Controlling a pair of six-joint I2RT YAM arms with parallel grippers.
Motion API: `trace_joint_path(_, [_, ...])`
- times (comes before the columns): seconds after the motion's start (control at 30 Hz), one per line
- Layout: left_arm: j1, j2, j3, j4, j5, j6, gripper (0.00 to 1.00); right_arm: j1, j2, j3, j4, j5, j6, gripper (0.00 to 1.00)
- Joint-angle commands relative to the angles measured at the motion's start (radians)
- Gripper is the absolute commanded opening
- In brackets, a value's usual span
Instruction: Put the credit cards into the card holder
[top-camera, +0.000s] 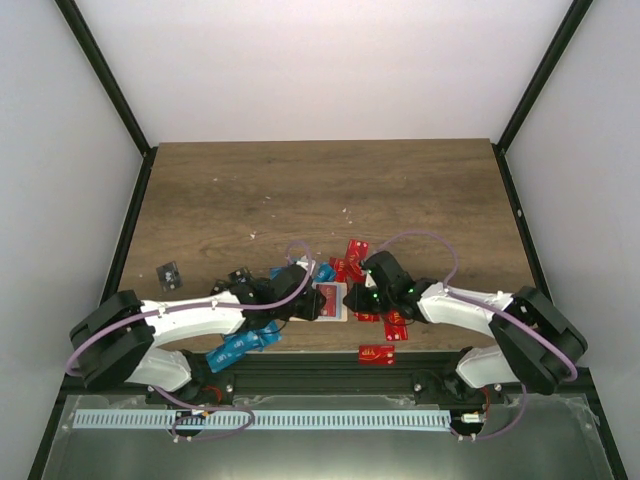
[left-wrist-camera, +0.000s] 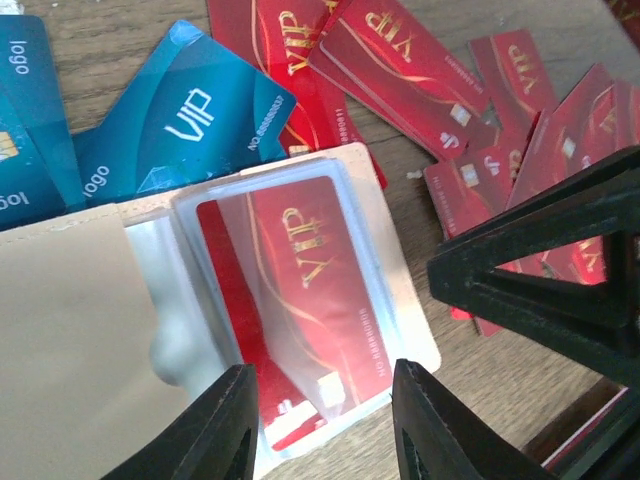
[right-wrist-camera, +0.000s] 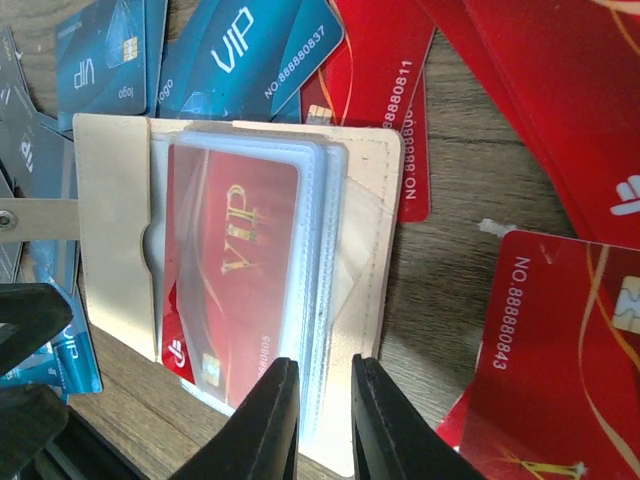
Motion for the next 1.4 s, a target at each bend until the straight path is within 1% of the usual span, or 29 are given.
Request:
trace_joint_path(0.0, [0.01, 0.01, 0.022, -0.043, -0.028, 0.047, 0.36, 0.004, 0.008, 0.043, 0.019, -0.029, -0.007, 0.18])
trace_joint_path(0.03, [0.012, 0.018, 0.022, -0.039, -0.028, 0.051, 0.33, 0.003, 0.017, 0.048, 0.025, -0.036, -0.005, 0.19])
trace_joint_path(0.2, [0.023, 0.058, 0.031, -0.02, -0.034, 0.073, 0.11, -0.001, 0.048, 0.056, 0.051, -0.055, 0.005, 0.24])
trace_joint_path(0.27, [0.027, 0.075, 0.033, -0.002, -0.016, 0.084, 0.05, -0.006, 0.057, 0.056, 0.063, -0.067, 0.008, 0.25])
trace_joint_path(0.3, [0.026, 0.085, 0.035, 0.005, -0.009, 0.089, 0.04, -0.01, 0.063, 0.056, 0.068, -0.071, 0.009, 0.26])
trace_joint_path(0.5, [0.027, 0.137, 0.045, 0.029, 0.018, 0.101, 0.04, -0.025, 0.087, 0.057, 0.087, -0.095, 0.01, 0.28])
trace_joint_path(0.8, [0.026, 0.201, 0.035, 0.061, 0.036, 0.097, 0.04, -0.032, 0.105, 0.064, 0.097, -0.11, 0.007, 0.27])
trace_joint_path(1.23, [0.027, 0.202, -0.005, 0.1, 0.043, 0.072, 0.04, -0.033, 0.116, 0.079, 0.109, -0.142, 0.004, 0.27])
trace_joint_path(1.37, [0.026, 0.156, -0.015, 0.086, 0.033, 0.063, 0.04, -0.033, 0.119, 0.09, 0.065, -0.086, 0.004, 0.27])
